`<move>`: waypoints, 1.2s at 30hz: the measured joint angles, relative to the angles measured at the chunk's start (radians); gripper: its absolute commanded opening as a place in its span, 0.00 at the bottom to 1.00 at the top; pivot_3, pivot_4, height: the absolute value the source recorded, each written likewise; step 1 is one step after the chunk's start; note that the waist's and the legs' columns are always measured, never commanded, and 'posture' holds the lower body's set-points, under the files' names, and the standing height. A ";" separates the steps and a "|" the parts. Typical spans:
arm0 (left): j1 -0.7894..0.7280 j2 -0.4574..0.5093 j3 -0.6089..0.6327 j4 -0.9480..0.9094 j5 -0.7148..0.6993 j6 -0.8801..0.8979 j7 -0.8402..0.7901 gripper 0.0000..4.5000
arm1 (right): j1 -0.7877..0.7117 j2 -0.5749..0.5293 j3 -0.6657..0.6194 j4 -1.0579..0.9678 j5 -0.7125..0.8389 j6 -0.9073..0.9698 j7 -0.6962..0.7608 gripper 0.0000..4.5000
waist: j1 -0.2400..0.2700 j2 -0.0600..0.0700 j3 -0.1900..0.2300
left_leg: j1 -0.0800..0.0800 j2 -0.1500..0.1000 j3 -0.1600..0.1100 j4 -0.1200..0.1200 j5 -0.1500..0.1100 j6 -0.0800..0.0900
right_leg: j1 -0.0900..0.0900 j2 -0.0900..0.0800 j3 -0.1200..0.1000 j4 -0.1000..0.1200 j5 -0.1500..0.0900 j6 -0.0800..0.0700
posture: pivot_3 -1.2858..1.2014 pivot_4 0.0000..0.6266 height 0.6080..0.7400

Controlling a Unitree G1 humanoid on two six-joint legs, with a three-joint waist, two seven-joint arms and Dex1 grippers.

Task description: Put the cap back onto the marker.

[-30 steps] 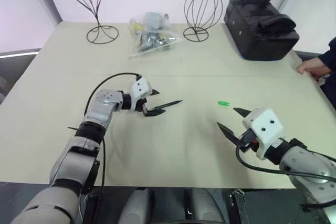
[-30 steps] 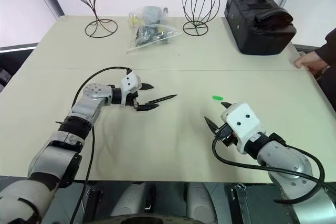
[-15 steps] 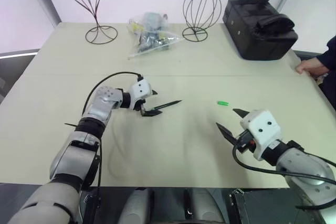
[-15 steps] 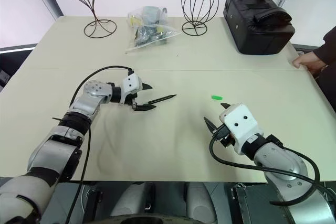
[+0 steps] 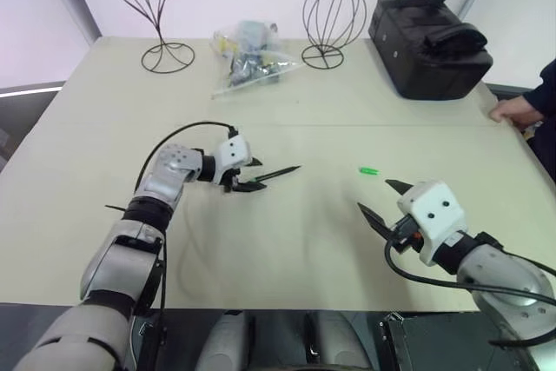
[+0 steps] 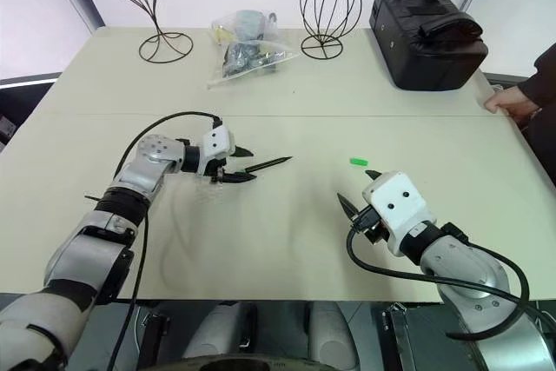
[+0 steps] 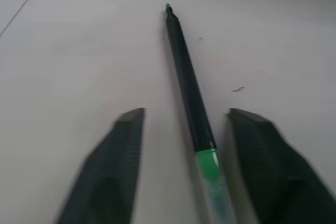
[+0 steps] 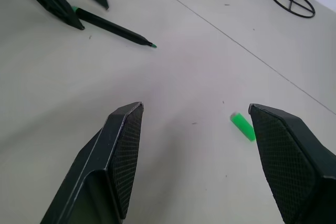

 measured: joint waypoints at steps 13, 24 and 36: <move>0.017 0.001 0.004 -0.031 0.000 0.017 0.003 0.01 | -0.007 -0.005 -0.002 0.005 -0.002 -0.002 0.020 0.73 | 0.000 0.000 0.000 | 0.000 0.000 0.000 0.000 0.000 0.000 | 0.000 0.000 0.000 0.000 0.000 0.000 | 0.52 0.24 1.00; 0.017 -0.016 0.012 -0.095 -0.055 -0.149 -0.030 0.01 | -0.079 -0.038 -0.063 0.170 0.002 -0.102 0.103 0.73 | 0.000 0.000 0.000 | 0.000 0.000 0.000 0.000 0.000 0.000 | 0.000 0.000 0.000 0.000 0.000 0.000 | 0.52 0.24 1.00; 0.042 0.030 0.008 -0.185 -0.059 -0.224 -0.056 0.01 | -0.288 -0.072 0.009 0.648 0.037 -0.317 0.345 0.73 | -0.001 0.000 0.000 | 0.000 0.000 0.001 0.000 0.000 0.000 | 0.000 0.000 0.000 0.001 0.000 0.000 | 0.52 0.24 1.00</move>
